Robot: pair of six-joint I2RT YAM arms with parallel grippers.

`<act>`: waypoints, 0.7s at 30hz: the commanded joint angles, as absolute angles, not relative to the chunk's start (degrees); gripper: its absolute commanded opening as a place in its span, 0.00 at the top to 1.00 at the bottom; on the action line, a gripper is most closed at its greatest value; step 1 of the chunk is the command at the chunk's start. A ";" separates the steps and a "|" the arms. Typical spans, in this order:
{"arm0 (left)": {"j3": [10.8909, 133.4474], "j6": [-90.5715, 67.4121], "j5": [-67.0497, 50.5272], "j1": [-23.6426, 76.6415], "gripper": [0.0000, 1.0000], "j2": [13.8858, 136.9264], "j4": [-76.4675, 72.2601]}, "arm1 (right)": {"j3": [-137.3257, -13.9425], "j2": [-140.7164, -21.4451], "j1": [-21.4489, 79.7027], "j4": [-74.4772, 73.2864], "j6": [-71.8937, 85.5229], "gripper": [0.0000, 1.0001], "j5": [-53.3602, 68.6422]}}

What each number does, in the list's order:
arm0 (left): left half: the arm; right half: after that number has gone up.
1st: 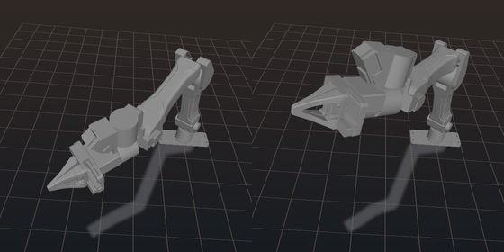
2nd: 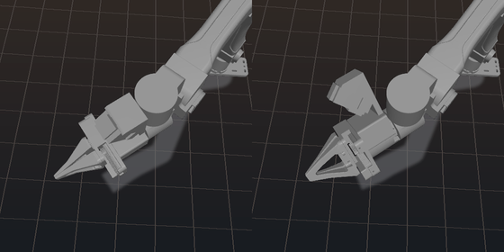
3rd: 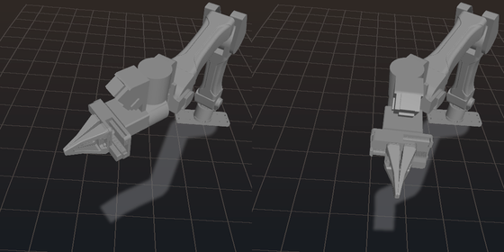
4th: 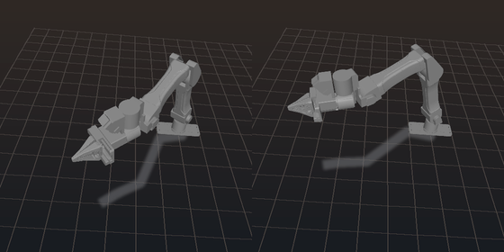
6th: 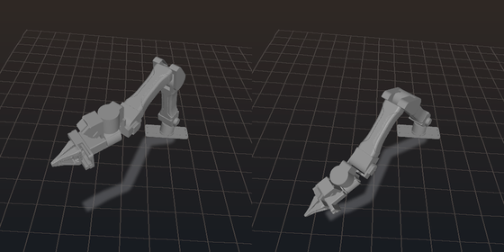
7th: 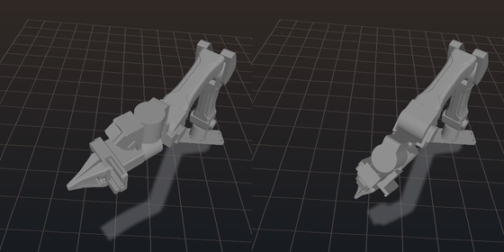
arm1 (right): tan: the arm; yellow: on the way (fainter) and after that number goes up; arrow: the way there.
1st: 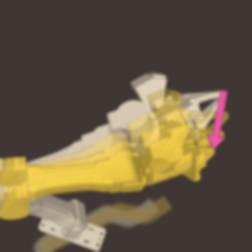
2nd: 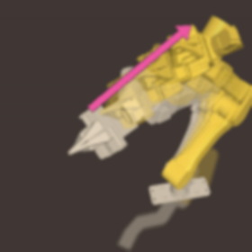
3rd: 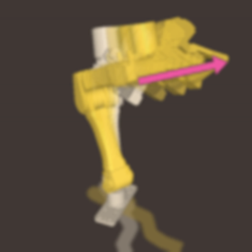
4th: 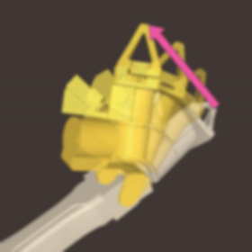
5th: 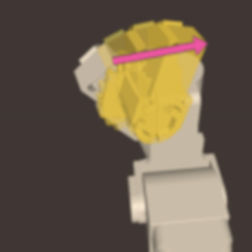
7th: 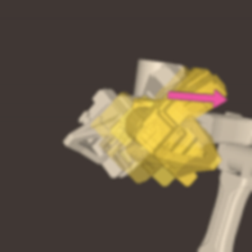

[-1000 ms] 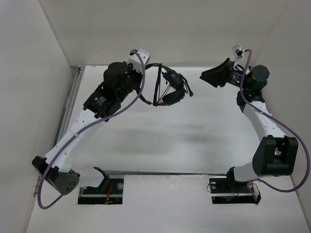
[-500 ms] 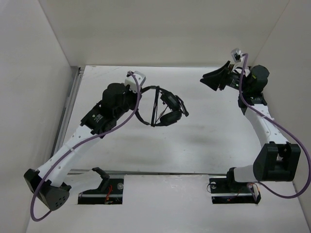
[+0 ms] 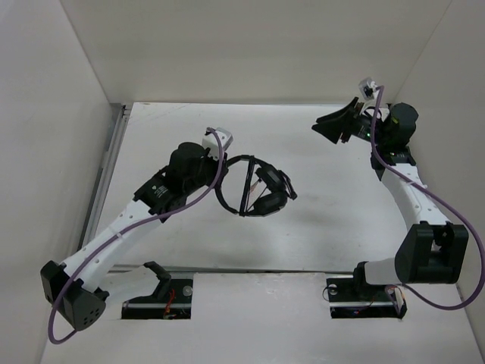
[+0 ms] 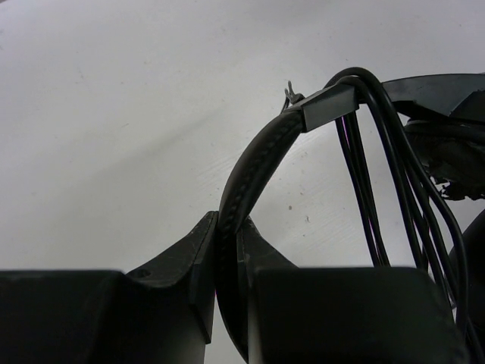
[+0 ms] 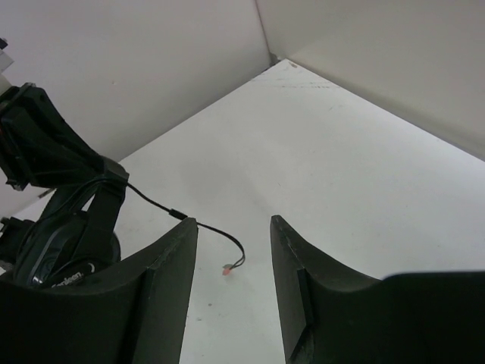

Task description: Wrap the headphones

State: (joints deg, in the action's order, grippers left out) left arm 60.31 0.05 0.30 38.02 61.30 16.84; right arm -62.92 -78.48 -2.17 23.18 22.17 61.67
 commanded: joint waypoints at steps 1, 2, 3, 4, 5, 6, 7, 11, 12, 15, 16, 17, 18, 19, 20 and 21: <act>58.89 -2.81 -2.29 39.15 1.00 60.81 11.34 | -62.67 -78.75 -2.07 24.70 20.22 0.51 61.44; 58.19 -2.90 -2.29 39.41 1.00 61.26 10.55 | -62.40 -78.75 -2.07 24.70 20.13 0.51 61.44; 57.57 -3.07 -2.29 39.68 1.00 61.78 9.68 | -62.14 -78.75 -2.07 24.87 20.04 0.51 61.44; 56.79 -3.08 -2.29 39.85 1.00 62.48 8.62 | -61.79 -78.75 -2.07 25.05 19.87 0.51 61.44; 56.34 -3.16 -2.29 40.03 1.00 63.36 7.66 | -61.18 -78.66 -2.07 25.31 19.60 0.50 61.52; 56.08 -3.16 -2.29 40.03 1.00 63.80 7.12 | -60.82 -78.58 -2.07 25.49 19.60 0.50 61.61; 55.81 -3.16 -2.29 40.03 1.00 64.50 6.42 | -60.47 -78.49 -2.07 25.84 19.51 0.50 61.61; 55.11 -2.73 -2.29 39.86 0.99 67.58 4.14 | -59.15 -78.31 -2.33 27.24 19.51 0.50 61.96; 55.02 -2.55 -2.29 39.51 0.99 68.54 3.43 | -58.80 -78.22 -2.33 27.51 19.51 0.50 62.05; 55.02 -2.37 -2.11 37.67 0.99 72.23 1.33 | -57.48 -77.43 -2.24 28.56 19.51 0.50 62.23; 55.19 -2.37 -2.02 36.96 0.99 73.29 0.62 | -57.05 -77.17 -2.24 28.91 19.60 0.50 62.31; 55.37 -2.29 -2.11 36.26 0.99 74.26 -0.08 | -56.61 -76.82 -2.24 29.26 19.69 0.50 62.40; 55.46 -2.20 -1.85 35.82 0.99 75.22 -0.87 | -56.08 -76.56 -2.24 29.62 19.77 0.49 62.58; 55.63 -2.20 -1.76 35.29 0.99 76.02 -1.66 | -55.90 -76.38 -2.33 29.79 19.78 0.49 62.67; 55.98 -2.20 -1.76 34.50 0.99 77.16 -2.19 | -55.55 -76.20 -2.33 30.06 19.86 0.49 62.67; 56.33 -2.11 -1.67 34.06 0.99 78.04 -2.63 | -55.20 -76.11 -2.33 30.32 19.95 0.49 62.67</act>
